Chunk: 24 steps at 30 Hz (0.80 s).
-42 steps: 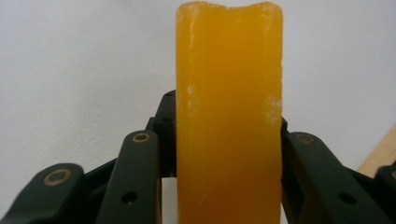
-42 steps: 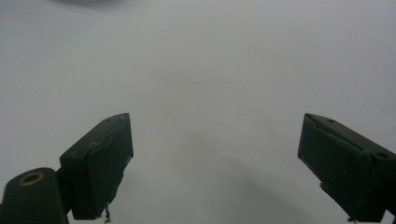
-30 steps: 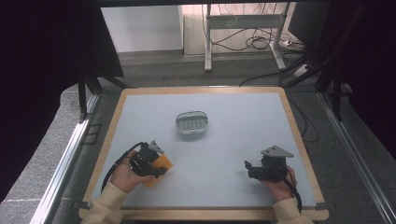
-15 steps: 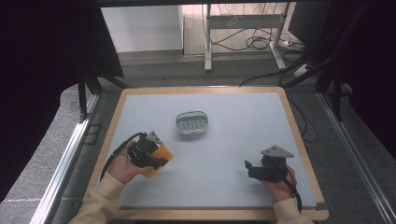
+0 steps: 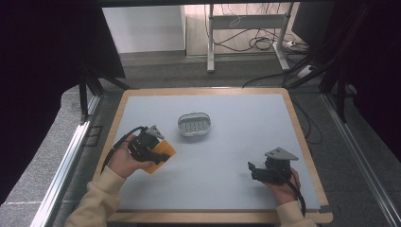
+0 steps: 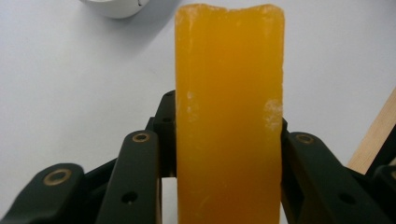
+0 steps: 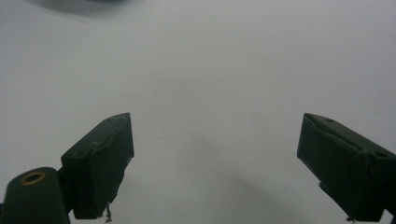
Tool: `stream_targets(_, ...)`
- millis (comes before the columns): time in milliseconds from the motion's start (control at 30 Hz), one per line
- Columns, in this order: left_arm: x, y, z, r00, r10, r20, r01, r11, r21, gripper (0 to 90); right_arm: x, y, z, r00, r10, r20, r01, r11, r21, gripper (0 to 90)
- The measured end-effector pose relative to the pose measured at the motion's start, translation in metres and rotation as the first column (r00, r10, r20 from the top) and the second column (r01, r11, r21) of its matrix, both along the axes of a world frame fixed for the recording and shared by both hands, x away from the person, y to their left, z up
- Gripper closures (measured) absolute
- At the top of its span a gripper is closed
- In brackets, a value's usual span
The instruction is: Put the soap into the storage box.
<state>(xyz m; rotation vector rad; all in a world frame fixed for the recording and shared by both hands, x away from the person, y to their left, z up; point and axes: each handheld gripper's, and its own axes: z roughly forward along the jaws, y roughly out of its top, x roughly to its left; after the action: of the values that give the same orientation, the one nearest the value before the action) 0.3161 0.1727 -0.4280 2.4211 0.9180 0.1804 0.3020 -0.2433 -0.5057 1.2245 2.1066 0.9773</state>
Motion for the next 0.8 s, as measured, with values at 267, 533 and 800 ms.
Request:
stream_targets(267, 0.009, -0.003, -0.001, 1.0, -0.006, -0.005, 0.006, 0.9998, 0.019, 62.0, 0.0, -0.002, 0.001, 0.9999, -0.004, 0.01, 0.003, 1.0, 0.005, 12.3)
stream_targets(533, 0.017, -0.007, -0.001, 0.9999, -0.011, -0.002, 0.011, 0.9997, 0.021, 62.0, 0.0, -0.003, 0.001, 0.9999, -0.001, 0.015, 0.001, 1.0, 0.004, 12.4)
stream_targets(800, 0.024, -0.011, -0.001, 0.9995, -0.03, 0.005, 0.03, 0.9993, 0.022, 62.0, 0.001, -0.003, 0.001, 1.0, 0.002, 0.008, -0.002, 1.0, -0.003, 12.3)
